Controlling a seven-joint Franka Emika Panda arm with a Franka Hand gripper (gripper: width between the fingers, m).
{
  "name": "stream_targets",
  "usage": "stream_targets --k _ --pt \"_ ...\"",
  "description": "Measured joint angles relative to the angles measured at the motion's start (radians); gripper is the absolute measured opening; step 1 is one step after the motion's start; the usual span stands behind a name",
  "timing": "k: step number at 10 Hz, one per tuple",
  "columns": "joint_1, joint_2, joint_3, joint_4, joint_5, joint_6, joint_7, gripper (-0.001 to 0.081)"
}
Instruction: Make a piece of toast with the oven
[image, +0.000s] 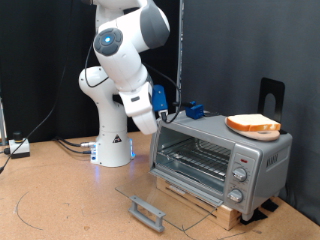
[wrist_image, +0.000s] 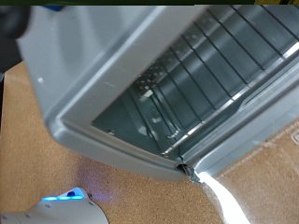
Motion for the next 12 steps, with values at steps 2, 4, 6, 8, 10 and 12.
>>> stream_targets --k 2,4,6,8,10,12 --pt "0.000 -0.070 0.005 -0.007 -0.014 -0.024 -0.030 0.0807" --pt "0.000 -0.134 0.010 -0.010 -0.016 -0.053 -0.031 0.0807" --pt "0.000 -0.153 0.010 -0.021 -0.017 -0.060 -0.030 0.0807" --pt "0.022 -0.177 0.010 -0.022 0.028 -0.055 -0.200 0.0807" --pt "0.060 -0.237 0.019 -0.032 0.044 -0.059 -0.347 0.0807" --pt "0.082 -0.297 0.055 -0.053 0.036 -0.060 -0.375 0.0807"
